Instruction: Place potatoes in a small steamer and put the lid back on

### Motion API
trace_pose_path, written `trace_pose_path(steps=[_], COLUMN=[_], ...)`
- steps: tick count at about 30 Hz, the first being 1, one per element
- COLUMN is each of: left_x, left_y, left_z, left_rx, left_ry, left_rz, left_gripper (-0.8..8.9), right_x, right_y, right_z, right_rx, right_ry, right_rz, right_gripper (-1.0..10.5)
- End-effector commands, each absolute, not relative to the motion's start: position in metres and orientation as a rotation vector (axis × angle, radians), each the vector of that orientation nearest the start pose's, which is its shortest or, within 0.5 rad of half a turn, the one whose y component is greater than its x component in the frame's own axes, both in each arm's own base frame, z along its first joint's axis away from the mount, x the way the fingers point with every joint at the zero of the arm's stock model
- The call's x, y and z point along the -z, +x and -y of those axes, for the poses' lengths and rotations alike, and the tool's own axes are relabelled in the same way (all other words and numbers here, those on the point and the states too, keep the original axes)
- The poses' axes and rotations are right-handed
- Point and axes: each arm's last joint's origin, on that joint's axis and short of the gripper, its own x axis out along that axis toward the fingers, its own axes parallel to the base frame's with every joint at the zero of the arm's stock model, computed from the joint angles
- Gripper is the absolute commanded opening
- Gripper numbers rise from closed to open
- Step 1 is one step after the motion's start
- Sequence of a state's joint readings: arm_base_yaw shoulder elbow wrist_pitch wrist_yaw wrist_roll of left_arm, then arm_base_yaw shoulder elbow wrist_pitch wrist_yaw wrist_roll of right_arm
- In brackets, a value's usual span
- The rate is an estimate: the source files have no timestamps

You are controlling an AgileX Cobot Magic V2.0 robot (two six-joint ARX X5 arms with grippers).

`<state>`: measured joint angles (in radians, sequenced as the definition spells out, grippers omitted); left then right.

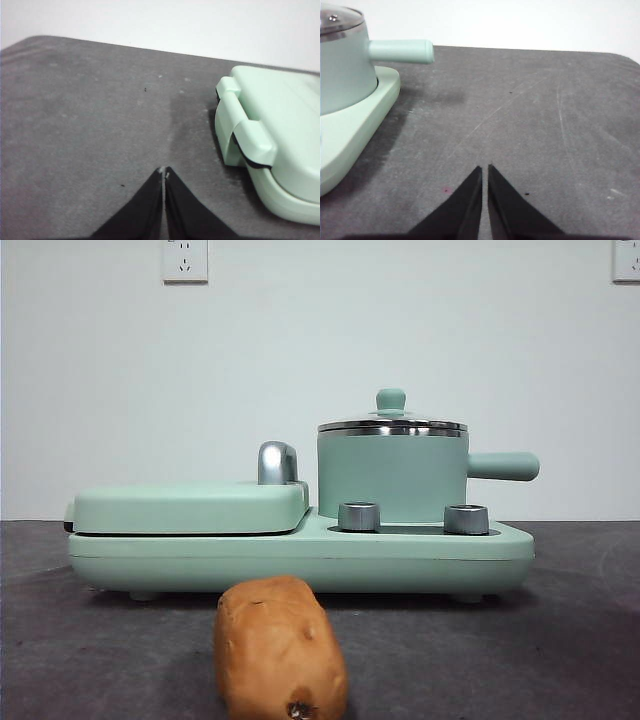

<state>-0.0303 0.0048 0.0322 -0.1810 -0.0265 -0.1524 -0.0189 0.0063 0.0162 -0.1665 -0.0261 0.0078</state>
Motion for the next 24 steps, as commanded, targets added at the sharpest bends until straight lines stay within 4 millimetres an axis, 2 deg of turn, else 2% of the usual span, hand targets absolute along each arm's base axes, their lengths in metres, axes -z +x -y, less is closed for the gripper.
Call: trace_pose_path(steps=[1,10,15,18,24], left_x=[-0.155,-0.158,-0.170,-0.177,-0.201], left_y=[0.096,0.096,0.094,0.094,0.097], left_z=[0.002,0.002,0.003,0.004,0.009], left_rx=[-0.010,-0.010,0.016,0.056,0.139], left_ry=[-0.197,-0.252,-0.254,-0.294,-0.342], left_rz=[-0.125,-0.104,-0.072,-0.085,-0.180], left_gripper=[0.05,0.06,0.06,0.07,0.08], right_x=[-0.153,-0.154,-0.157,-0.167,-0.206], right_y=[0.096,0.096,0.096,0.094,0.084], right_z=[0.001,-0.001,-0.001,-0.002,-0.004], right_rx=[-0.001,-0.037,-0.040,-0.073,-0.155], right_ry=[0.118,0.252,0.348,0.390,0.445], right_rz=[-0.147,-0.146,-0.140,-0.118,-0.113], right_gripper=[0.2,0.2,0.1,0.1,0.1])
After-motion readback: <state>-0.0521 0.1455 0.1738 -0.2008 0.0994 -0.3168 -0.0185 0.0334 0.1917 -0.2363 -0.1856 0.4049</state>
